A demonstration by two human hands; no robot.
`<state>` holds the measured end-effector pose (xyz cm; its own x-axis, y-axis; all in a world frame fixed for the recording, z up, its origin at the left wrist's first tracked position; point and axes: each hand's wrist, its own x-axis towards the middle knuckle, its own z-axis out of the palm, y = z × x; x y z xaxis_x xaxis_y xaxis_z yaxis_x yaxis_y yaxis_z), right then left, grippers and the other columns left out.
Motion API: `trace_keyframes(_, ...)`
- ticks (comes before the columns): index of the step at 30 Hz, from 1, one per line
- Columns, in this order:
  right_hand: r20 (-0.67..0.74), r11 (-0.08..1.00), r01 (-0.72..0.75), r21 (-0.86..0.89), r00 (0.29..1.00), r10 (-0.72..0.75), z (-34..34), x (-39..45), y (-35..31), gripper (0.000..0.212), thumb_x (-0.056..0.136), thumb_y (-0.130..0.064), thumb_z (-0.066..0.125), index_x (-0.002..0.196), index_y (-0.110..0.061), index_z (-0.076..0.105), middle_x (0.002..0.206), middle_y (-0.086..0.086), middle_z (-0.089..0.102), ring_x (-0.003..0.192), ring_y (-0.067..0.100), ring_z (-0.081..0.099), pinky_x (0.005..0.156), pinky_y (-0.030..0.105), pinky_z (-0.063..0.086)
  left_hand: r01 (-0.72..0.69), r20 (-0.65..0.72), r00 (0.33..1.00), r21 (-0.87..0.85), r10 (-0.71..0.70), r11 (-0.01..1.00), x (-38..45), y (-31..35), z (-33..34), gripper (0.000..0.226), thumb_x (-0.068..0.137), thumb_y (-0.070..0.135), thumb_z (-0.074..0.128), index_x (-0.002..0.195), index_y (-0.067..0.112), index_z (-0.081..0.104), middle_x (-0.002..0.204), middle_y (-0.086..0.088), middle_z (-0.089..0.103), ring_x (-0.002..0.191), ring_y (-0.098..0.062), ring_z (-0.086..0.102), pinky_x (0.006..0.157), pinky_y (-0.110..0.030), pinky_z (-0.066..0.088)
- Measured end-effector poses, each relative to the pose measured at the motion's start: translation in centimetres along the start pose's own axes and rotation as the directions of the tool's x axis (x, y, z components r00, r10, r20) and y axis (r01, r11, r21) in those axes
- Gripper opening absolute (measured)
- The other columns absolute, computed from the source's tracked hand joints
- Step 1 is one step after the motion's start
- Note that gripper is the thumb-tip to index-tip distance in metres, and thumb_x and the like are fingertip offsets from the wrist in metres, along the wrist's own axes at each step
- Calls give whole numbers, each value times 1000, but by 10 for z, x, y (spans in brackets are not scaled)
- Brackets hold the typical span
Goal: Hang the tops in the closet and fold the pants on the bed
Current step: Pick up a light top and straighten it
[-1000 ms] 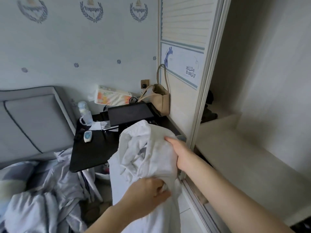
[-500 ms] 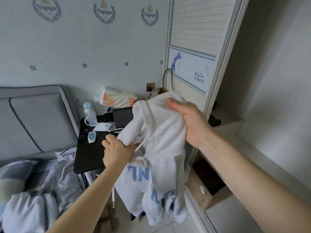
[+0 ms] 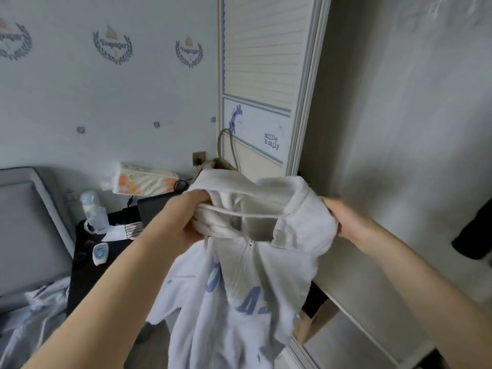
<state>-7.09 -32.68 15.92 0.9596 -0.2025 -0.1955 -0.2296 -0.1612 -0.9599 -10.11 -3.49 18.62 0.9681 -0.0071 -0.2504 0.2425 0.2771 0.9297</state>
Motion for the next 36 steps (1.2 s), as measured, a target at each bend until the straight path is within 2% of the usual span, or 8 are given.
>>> trace_keyframes(4,49,705,87,-704,996,-74,-30,-22,-3,21,86,-23,59,104,-13,61,104,4,65,101,25,63,85,30,49,-72,56,996,171,63,983,-9,17,59,22,77,17,67,96,5,65,86,-16,64,83,-29,62,75,-35,46)
trace_keyframes(8,269,868,396,-301,908,-321,-37,-72,-48,66,60,-30,71,122,-31,50,118,-14,62,108,1,60,88,18,46,-160,171,979,275,115,948,-14,21,118,11,76,20,65,83,13,61,55,-1,62,55,-16,61,52,-21,43)
trace_keyframes(10,351,777,402,-484,903,-249,-37,-79,-48,68,65,-33,74,128,-29,46,118,-10,60,109,6,58,92,27,48,-217,234,960,289,151,932,-21,24,141,5,81,16,63,79,12,60,44,4,58,41,-10,59,42,-15,40)
trace_keyframes(14,135,684,197,-702,980,-145,-69,-78,-28,17,78,-25,75,90,-24,63,90,1,69,88,20,66,72,28,53,-412,326,891,286,316,865,-41,42,170,8,73,5,67,75,10,61,49,1,58,44,-12,59,40,-17,43)
trace_keyframes(23,-327,689,181,-702,777,-537,-156,-91,-56,46,85,-25,67,49,-19,40,52,-3,42,51,13,43,45,25,28,-768,422,598,544,682,337,-35,45,199,22,72,12,68,89,23,59,72,6,60,69,-17,57,56,-25,42)
trace_keyframes(26,-309,638,269,-721,700,-644,-156,-96,-69,39,84,-4,55,48,-12,42,51,2,44,54,16,45,46,26,30,-737,474,664,545,578,400,-36,32,207,30,70,8,72,93,23,60,78,12,60,71,-9,57,56,-16,40)
trace_keyframes(30,-400,664,225,-713,648,-648,-143,-93,-78,8,70,-1,47,67,1,55,67,17,58,69,34,58,54,31,37,-430,652,751,366,102,825,-44,18,207,62,57,18,83,112,32,58,100,-1,69,84,-17,67,77,-34,51)
trace_keyframes(36,-382,625,209,-752,635,-672,-134,-93,-89,32,67,-3,38,87,-7,62,83,14,65,81,37,60,67,41,54,-503,585,798,779,-145,375,-44,-10,219,90,60,92,49,127,32,49,109,16,63,94,0,63,74,-18,49)
